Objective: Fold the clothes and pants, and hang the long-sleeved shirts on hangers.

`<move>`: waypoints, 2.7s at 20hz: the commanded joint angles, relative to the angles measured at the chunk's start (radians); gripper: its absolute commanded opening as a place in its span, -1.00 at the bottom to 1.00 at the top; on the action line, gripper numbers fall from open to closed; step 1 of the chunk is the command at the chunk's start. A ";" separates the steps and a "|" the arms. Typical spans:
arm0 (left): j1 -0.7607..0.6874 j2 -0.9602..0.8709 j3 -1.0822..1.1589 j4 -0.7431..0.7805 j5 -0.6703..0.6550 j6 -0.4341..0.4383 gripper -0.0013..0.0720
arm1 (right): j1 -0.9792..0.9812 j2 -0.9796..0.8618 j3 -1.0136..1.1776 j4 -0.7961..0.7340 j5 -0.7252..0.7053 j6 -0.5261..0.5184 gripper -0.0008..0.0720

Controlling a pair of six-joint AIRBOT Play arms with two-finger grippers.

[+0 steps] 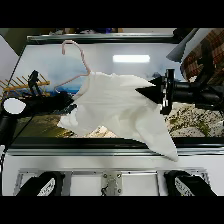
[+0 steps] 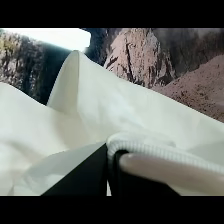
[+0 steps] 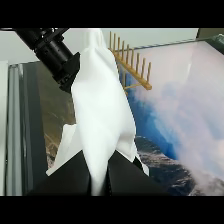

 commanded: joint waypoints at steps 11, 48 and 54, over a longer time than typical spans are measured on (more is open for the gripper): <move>0.116 0.035 0.006 -0.003 -0.014 0.036 -0.91 | 0.001 0.002 0.001 -0.023 0.021 0.064 -0.91; 0.010 -0.119 0.565 0.178 -0.305 0.108 -0.91 | 0.001 0.020 0.001 -0.269 0.126 0.140 -0.91; -0.023 -0.287 0.846 0.180 -0.449 0.161 -0.91 | 0.001 0.020 0.001 -0.277 0.173 0.154 -0.91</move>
